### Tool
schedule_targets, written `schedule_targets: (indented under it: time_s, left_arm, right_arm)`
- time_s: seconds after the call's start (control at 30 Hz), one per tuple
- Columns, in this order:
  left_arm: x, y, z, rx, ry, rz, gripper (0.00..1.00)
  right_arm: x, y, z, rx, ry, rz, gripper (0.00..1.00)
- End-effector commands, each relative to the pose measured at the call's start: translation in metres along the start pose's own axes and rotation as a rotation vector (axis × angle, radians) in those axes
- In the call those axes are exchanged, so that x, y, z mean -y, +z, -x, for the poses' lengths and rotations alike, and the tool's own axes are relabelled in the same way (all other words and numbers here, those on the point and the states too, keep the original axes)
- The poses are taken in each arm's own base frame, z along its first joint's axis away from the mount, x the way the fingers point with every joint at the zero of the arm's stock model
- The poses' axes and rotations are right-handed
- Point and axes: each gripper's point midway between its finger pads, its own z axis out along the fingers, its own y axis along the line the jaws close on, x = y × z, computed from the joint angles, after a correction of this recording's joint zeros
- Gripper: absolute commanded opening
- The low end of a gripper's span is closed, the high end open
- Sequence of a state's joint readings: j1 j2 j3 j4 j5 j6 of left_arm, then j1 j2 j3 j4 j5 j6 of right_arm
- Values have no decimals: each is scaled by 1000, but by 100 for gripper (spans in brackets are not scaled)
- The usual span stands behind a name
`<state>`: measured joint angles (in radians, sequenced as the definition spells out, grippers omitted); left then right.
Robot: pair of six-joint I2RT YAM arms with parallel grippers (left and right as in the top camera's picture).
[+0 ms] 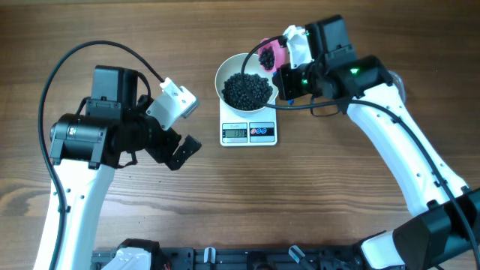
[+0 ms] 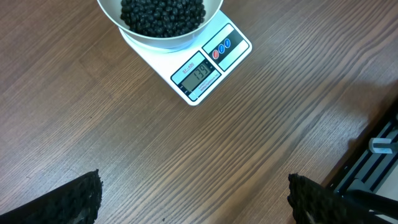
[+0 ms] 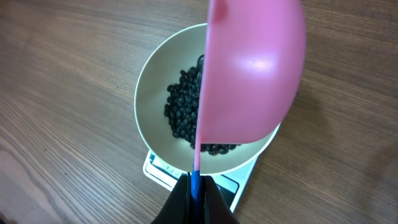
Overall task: Scoop item into bowl and weigh 150g on scale
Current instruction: 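Carry the scoop to the bowl and tilt it to pour, then hold the scoop over the bowl, shaking small amounts of beans in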
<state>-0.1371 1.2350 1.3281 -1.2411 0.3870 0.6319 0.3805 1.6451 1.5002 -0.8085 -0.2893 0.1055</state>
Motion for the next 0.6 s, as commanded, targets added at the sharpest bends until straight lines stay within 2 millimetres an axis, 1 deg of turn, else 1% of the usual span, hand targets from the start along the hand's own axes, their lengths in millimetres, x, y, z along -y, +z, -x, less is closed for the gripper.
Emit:
schedule_targets:
  time_s: [0.0,0.03,0.07,0.1,0.13,0.17,0.2,0.23,0.27,0.3,0.33,0.37,0.4,0.43,0.47,0.5,0.53,0.57]
  left_arm:
    - [0,-2,-1,4,16,4,100]
    - [0,-2,-1,4,16,4,100]
    - [0,-2,-1,4,16,4,100]
    - [0,-2,-1,4,16,4,100]
    - [0,-2,-1,4,16,4,100]
    - [0,-2,-1,4,16,4,100]
    - [0,-2,-1,4,16,4,100]
    - [0,-2,-1,4,16,4,100]
    - [0,-2,-1,4,16,4,100]
    - [0,-2,-1,4,16,4,100]
    - [0,-2,-1,4,16,4,100]
    - [0,-2,-1,4,16,4,100]
    - [0,-2,-1,4,16,4,100]
    - [0,-2,-1,4,16,4,100]
    - [0,-2,-1,4,16,4,100]
    - [0,-2,-1,4,16,4,100]
    - [0,-2,-1,4,16,4,100]
    - [0,-2,-1,4,16,4,100]
  right_arm:
    - [5,-1,-5,-20,-106,-85,4]
    - [17,-2,-1,-2,-81,-155,4]
    - [7,0,4,18,-42,-96,4]
    - [-7,2,1,4,-73,-18,4]
    - [2,2,-2,-7,-103,-68,4]
    - [10,0,4,17,-39,-112,4]
    - [-5,3,6,25,-18,-23,4]
    - [-12,4,4,13,-61,13,4]
    - [0,3,2,7,-64,-61,4]
    - [-5,5,5,18,7,-28,4]
    - [-16,8,0,-5,-39,29,4]
    - [-8,8,-6,-28,-108,-25,4]
    - [0,8,-5,-22,-72,-74,4]
    - [-5,8,-2,-12,-26,-43,4]
    - [-12,10,-5,-24,-82,-6,4]
    - [0,9,-1,-10,-114,-78,4]
    - [-1,9,11,42,-8,-74,4]
    - [-17,13,8,26,-22,18,4]
